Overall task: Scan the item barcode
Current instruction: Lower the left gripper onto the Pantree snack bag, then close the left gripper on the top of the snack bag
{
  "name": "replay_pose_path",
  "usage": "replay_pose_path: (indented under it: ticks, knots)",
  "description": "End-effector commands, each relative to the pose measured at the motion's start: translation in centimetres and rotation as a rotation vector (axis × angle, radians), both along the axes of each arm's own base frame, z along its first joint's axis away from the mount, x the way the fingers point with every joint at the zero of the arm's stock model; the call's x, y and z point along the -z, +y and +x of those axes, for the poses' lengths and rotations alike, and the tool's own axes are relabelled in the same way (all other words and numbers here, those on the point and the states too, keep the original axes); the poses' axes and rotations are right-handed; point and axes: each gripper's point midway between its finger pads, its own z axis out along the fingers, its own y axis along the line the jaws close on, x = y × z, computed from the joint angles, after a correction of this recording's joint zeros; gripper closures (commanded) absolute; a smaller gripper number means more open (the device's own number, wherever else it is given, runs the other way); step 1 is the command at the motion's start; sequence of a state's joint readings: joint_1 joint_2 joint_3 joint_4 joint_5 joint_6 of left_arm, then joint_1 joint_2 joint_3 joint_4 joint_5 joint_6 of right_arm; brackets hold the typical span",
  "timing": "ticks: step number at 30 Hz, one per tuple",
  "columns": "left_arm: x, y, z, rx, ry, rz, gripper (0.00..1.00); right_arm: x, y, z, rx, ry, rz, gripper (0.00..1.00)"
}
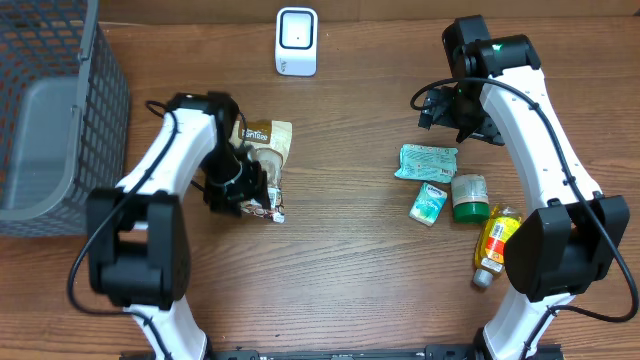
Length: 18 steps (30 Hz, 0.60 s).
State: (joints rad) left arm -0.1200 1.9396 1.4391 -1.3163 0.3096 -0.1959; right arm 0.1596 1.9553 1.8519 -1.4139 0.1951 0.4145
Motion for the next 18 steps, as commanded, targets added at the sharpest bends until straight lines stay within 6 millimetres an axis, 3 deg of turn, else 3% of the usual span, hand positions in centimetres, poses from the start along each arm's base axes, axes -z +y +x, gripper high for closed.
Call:
replay_pose_path:
  ticks: [1,7,15,18]
  knots:
    - [-3.0,2.2,4.1,-0.037,-0.237,0.103,0.37,-1.0,0.0,0.4,0.002,-0.034,-0.008,0.00]
    - [-2.0,3.0,8.6,-0.068,-0.396,0.164,0.32,-1.0,0.0,0.4,0.002,-0.034,-0.007,0.00]
    - [1.0,2.9,8.5,-0.063,-0.325,0.171,0.30,-1.0,0.0,0.4,0.002,-0.034,-0.008,0.00]
    - [1.3,2.6,8.1,-0.062,-0.300,0.152,0.28,-1.0,0.0,0.4,0.002,-0.034,-0.008,0.00]
